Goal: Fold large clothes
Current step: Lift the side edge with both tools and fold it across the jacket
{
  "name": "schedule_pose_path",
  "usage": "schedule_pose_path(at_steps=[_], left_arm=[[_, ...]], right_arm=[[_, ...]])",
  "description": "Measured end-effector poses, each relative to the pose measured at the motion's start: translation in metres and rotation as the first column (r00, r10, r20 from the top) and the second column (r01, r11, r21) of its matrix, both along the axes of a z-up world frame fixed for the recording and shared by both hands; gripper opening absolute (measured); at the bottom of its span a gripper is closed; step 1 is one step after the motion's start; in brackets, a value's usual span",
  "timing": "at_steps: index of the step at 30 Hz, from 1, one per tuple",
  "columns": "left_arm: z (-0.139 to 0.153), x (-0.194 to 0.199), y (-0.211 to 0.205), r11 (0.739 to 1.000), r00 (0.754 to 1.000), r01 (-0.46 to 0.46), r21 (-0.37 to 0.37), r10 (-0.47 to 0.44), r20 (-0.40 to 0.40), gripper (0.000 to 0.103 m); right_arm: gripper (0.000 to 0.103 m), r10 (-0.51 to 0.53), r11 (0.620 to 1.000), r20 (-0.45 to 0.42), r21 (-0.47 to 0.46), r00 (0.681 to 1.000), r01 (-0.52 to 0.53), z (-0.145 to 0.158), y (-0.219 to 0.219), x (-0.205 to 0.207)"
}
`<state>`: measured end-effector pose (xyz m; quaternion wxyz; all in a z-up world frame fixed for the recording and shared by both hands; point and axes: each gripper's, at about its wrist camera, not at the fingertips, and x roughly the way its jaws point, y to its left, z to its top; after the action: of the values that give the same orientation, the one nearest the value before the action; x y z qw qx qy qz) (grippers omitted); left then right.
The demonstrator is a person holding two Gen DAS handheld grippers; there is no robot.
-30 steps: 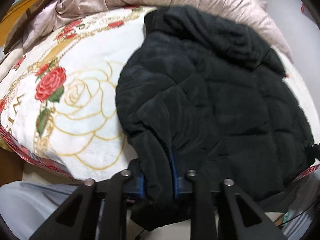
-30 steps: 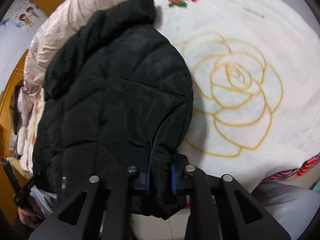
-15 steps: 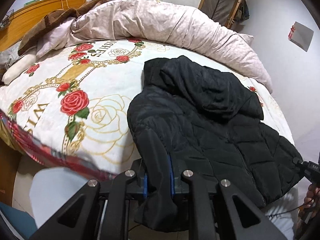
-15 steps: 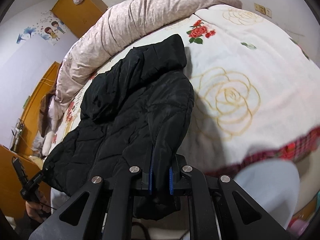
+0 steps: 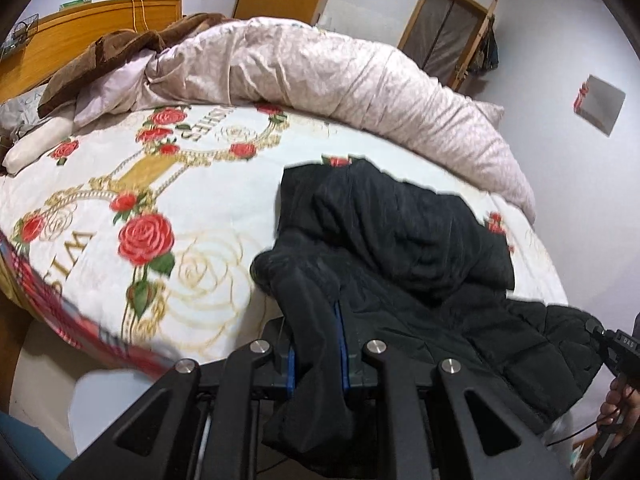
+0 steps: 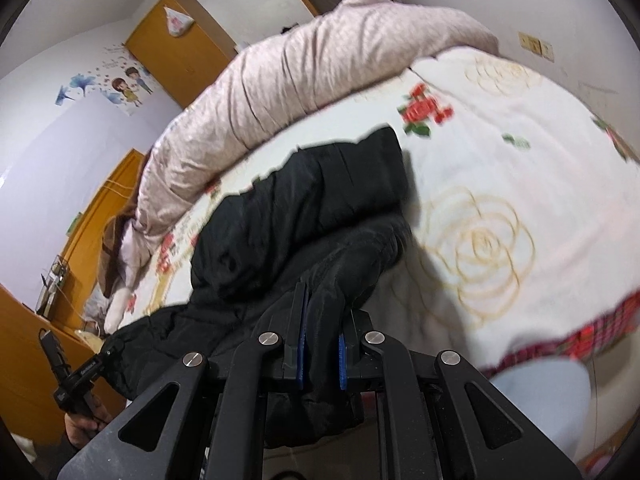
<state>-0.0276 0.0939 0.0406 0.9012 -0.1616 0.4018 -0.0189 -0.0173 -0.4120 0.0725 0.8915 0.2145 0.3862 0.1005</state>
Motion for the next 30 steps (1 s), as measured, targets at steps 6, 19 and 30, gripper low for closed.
schedule_pose_path(at_steps=[6, 19, 30], left_arm=[[0.019, 0.05, 0.009, 1.0, 0.998, -0.015, -0.021, 0.017, 0.057, 0.016], [-0.006, 0.212, 0.015, 0.998, 0.999, -0.052, -0.04, 0.051, -0.01, 0.017], [-0.097, 0.306, 0.005, 0.997, 0.985, -0.075, -0.016, 0.071, -0.156, 0.021]], right_arm=[[0.012, -0.009, 1.0, 0.063, -0.009, 0.998, 0.01, 0.024, 0.004, 0.043], [0.013, -0.053, 0.998, -0.018, -0.027, 0.998, 0.053, 0.013, 0.007, 0.203], [0.015, -0.095, 0.993, -0.208, -0.083, 0.973, 0.079, -0.074, 0.01, 0.304]])
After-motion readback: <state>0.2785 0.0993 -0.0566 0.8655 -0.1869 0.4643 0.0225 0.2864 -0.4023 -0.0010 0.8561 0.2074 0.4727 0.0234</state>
